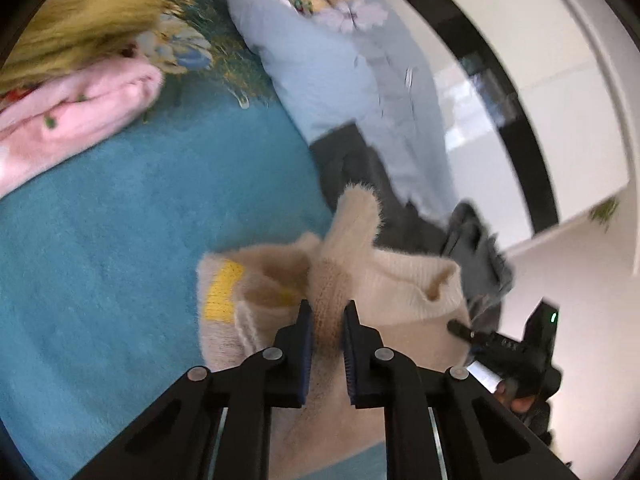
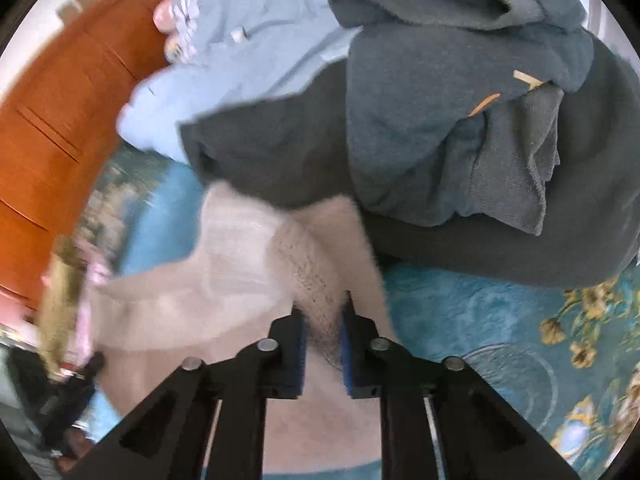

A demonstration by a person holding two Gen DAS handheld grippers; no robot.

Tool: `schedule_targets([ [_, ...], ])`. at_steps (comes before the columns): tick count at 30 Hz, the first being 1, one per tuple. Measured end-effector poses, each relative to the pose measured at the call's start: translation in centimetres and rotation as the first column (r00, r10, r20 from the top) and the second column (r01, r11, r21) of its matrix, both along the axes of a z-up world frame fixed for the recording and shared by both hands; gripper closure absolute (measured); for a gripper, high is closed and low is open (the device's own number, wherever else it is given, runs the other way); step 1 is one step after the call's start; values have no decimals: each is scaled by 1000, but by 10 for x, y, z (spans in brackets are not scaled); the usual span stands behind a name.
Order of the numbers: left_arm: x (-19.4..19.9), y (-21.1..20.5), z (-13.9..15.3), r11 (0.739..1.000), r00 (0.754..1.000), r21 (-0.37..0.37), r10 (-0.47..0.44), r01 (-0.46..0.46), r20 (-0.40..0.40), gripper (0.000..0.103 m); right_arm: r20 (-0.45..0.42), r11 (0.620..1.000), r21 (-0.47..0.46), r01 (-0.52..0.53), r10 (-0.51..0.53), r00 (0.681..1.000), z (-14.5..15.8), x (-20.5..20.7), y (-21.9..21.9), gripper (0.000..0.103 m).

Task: Fold clothes
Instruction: 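Grasp the folded beige sweater with both grippers and lift it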

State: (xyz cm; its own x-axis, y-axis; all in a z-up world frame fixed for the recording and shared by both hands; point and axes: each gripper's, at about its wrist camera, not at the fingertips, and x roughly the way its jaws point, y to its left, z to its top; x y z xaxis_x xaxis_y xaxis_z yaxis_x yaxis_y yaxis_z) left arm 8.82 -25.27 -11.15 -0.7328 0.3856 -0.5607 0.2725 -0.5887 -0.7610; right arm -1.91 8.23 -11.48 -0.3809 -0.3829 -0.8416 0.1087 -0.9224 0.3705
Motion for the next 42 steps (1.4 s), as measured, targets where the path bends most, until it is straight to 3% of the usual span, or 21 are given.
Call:
schedule_targets([
  [3, 1, -8, -8, 998, 996, -9, 62, -62, 69, 89, -46, 984, -174, 47, -55, 997, 15, -2, 21, 91],
  [4, -5, -3, -13, 998, 992, -43, 51, -46, 119, 89, -34, 982, -183, 53, -60, 998, 11, -7, 22, 91],
  [8, -26, 12, -29, 986, 963, -163, 23, 22, 267, 89, 46, 999, -10, 36, -35, 998, -28, -24, 0, 91],
  [11, -25, 7, -35, 992, 963, -125, 33, 1, 268, 88, 67, 998, 21, 52, -54, 996, -45, -31, -5, 91],
  [15, -22, 0, -42, 999, 966, -28, 30, -24, 258, 84, 74, 999, 25, 24, -26, 997, -44, -35, -7, 90],
  [17, -16, -4, -43, 997, 971, 58, 27, -42, 239, 67, 58, 1000, -6, 2, -1, 998, -38, -32, -4, 86],
  [18, -13, -6, -44, 994, 972, 100, 28, -53, 233, 35, 45, 999, -33, -7, 9, 999, -34, -29, -2, 80],
  [19, -11, -7, -45, 991, 972, 118, 33, -62, 233, 18, 31, 998, -60, -16, 18, 999, -31, -26, 1, 73],
  [21, -7, -9, -45, 986, 971, 149, 44, -81, 235, 17, 14, 995, -93, -19, 20, 1000, -28, -20, 9, 42],
  [23, -14, -5, -48, 993, 956, 91, 40, -69, 292, 17, 2, 996, -87, -2, 3, 1000, -31, -11, 19, 40],
  [24, -19, -1, -53, 997, 942, 59, 36, -59, 334, 17, 12, 996, -89, 5, -4, 1000, -36, -9, 23, 34],
  [27, -33, 8, -66, 999, 924, 50, -6, -14, 383, 17, 79, 992, -125, 20, -10, 997, -58, -7, 30, 22],
  [29, -42, 12, -64, 1000, 931, 17, -26, 21, 363, 17, 118, 991, -127, 32, -17, 993, -72, -11, 28, 22],
  [32, -47, 16, -65, 999, 939, 24, -51, 45, 341, 18, 159, 985, -159, 65, -39, 987, -89, -21, 18, 22],
  [33, -49, 16, -66, 998, 943, 38, -58, 48, 329, 22, 176, 981, -178, 82, -51, 983, -94, -23, 14, 22],
  [34, -51, 17, -67, 996, 946, 63, -76, 59, 316, 39, 190, 977, -191, 100, -63, 980, -98, -25, 11, 22],
  [36, -49, 14, -69, 995, 947, 76, -90, 70, 308, 48, 193, 977, -167, 129, -96, 976, -97, -23, 4, 23],
  [39, -46, 14, -62, 994, 957, 66, -97, 82, 274, 62, 212, 978, -140, 153, -121, 970, -89, -18, -3, 42],
  [40, -45, 15, -57, 994, 962, 63, -98, 84, 255, 64, 216, 980, -132, 152, -121, 969, -83, -16, -4, 53],
  [42, -43, 16, -47, 994, 973, 60, -98, 87, 211, 66, 213, 983, -119, 140, -113, 971, -70, -11, -8, 61],
])
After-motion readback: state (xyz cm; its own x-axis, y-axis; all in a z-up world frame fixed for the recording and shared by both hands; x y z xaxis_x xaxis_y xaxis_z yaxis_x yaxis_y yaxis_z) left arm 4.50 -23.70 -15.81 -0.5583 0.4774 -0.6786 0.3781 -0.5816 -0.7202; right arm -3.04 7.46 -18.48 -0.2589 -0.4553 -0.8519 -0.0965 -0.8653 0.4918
